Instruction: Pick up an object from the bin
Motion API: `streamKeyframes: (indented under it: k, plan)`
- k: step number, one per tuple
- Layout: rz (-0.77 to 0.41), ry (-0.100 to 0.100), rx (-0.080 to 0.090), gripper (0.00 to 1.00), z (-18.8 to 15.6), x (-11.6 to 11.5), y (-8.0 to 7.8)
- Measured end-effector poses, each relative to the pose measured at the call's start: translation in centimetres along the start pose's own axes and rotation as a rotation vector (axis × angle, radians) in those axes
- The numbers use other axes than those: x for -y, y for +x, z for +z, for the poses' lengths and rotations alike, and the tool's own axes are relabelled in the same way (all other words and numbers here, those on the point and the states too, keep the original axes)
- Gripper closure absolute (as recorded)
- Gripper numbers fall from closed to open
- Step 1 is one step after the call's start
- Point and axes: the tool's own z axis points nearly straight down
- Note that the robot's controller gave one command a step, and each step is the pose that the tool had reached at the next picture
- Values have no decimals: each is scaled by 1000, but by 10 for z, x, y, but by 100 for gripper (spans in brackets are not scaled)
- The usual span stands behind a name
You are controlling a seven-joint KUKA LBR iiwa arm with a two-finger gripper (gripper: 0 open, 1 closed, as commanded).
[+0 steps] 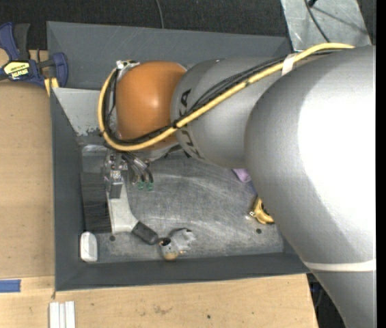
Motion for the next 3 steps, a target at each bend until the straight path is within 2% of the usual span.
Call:
streamKeyframes:
  k: [1,2,3]
  plan:
    - [0,0,0,100,0,0,0]
    - [4,7,-24,100,-15,1,0]
    - [41,12,-44,100,-45,-18,-31]
